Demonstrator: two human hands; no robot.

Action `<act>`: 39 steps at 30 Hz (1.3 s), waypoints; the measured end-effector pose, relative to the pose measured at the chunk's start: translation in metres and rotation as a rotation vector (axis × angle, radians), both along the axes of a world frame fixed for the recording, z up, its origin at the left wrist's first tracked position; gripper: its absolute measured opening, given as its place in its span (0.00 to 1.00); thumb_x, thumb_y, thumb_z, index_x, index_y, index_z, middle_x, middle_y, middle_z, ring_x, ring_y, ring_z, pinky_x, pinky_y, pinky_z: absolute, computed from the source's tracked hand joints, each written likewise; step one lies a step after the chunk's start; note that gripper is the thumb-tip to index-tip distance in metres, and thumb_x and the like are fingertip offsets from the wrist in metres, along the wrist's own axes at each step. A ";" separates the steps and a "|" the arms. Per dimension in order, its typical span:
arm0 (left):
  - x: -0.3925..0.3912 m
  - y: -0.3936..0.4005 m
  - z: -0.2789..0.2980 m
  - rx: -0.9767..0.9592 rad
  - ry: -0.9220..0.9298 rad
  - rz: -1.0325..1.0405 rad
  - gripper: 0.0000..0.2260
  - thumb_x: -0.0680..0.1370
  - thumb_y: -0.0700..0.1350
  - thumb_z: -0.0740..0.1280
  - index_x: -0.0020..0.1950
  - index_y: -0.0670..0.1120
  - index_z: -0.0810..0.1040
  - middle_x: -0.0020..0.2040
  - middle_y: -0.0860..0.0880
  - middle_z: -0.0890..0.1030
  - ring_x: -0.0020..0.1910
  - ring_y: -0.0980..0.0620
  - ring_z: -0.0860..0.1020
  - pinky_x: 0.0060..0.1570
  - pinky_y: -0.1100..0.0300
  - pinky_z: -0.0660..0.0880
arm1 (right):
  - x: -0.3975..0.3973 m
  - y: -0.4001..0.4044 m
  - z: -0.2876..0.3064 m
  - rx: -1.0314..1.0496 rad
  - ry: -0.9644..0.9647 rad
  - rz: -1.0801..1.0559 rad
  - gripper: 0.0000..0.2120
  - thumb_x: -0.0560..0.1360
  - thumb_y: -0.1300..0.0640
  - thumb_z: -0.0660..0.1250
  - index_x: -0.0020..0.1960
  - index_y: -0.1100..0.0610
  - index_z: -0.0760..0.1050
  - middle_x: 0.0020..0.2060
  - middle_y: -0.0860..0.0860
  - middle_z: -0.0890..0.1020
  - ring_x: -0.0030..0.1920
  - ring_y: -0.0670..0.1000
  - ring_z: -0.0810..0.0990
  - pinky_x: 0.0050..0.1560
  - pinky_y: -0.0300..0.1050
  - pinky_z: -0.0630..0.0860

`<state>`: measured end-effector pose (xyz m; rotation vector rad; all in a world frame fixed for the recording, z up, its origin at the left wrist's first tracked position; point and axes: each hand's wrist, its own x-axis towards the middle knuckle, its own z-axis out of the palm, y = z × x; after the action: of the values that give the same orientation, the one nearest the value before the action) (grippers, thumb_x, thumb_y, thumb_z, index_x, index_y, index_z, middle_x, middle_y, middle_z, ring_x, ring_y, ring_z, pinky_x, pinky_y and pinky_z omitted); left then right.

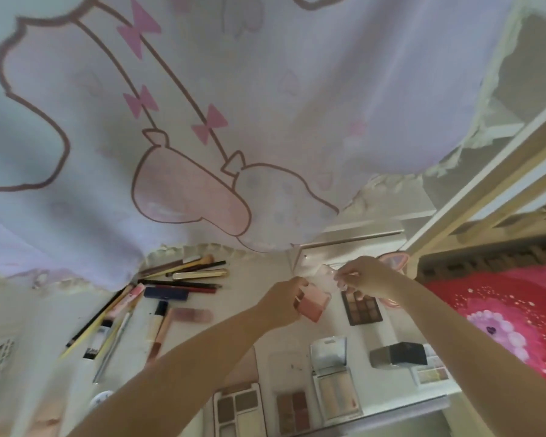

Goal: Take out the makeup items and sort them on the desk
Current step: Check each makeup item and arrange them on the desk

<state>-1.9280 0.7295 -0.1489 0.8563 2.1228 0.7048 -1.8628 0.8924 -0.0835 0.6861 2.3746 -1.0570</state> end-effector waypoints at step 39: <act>-0.029 -0.022 -0.008 -0.345 0.278 -0.171 0.19 0.80 0.41 0.55 0.72 0.43 0.63 0.71 0.44 0.64 0.71 0.45 0.62 0.68 0.53 0.61 | -0.008 -0.029 -0.058 0.561 -0.051 0.205 0.15 0.79 0.55 0.52 0.55 0.61 0.74 0.54 0.57 0.78 0.58 0.55 0.76 0.56 0.44 0.71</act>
<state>-1.9574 0.7075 -0.1564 0.9694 2.2880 0.1271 -1.8703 0.8630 -0.1416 0.6194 2.6400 -0.2768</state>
